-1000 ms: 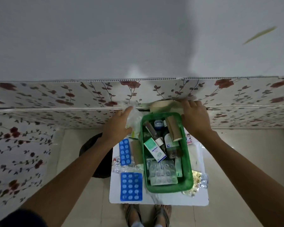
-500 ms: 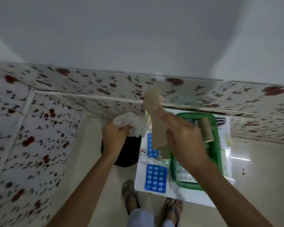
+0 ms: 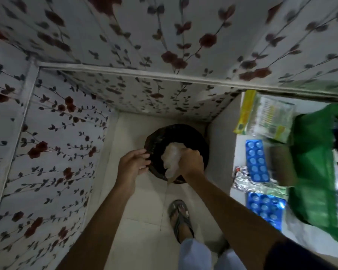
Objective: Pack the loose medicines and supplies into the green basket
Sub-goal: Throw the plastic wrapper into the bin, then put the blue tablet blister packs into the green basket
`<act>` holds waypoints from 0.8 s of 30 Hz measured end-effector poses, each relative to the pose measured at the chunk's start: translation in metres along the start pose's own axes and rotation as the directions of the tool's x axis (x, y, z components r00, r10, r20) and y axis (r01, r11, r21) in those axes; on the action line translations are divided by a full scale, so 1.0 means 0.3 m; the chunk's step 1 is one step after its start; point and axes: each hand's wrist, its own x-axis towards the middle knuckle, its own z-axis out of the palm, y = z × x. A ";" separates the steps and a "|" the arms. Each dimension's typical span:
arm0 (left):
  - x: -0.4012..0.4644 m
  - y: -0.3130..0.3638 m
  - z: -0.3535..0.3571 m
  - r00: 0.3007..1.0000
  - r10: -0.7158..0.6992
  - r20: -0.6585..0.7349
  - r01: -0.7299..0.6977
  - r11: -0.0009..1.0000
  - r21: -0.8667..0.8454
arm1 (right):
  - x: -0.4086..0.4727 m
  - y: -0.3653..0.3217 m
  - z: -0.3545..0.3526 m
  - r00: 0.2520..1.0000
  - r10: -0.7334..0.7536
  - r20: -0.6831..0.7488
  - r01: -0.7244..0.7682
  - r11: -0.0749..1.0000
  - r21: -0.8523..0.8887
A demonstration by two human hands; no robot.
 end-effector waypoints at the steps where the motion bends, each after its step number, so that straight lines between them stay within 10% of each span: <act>1: 0.047 -0.028 -0.014 1.000 -0.016 -0.008 0.016 1.000 -0.007 | 0.060 0.010 0.054 0.999 0.035 0.036 -0.036 0.999 0.006; 9: 0.213 -0.141 -0.012 0.998 -0.054 0.032 0.054 0.998 -0.008 | 0.311 0.085 0.260 0.931 0.186 0.315 -0.179 0.982 -0.052; 24: -0.413 -0.049 0.269 0.977 0.077 0.198 -0.089 0.995 0.052 | -0.644 0.214 -0.338 0.935 -0.271 -0.226 0.328 0.906 0.269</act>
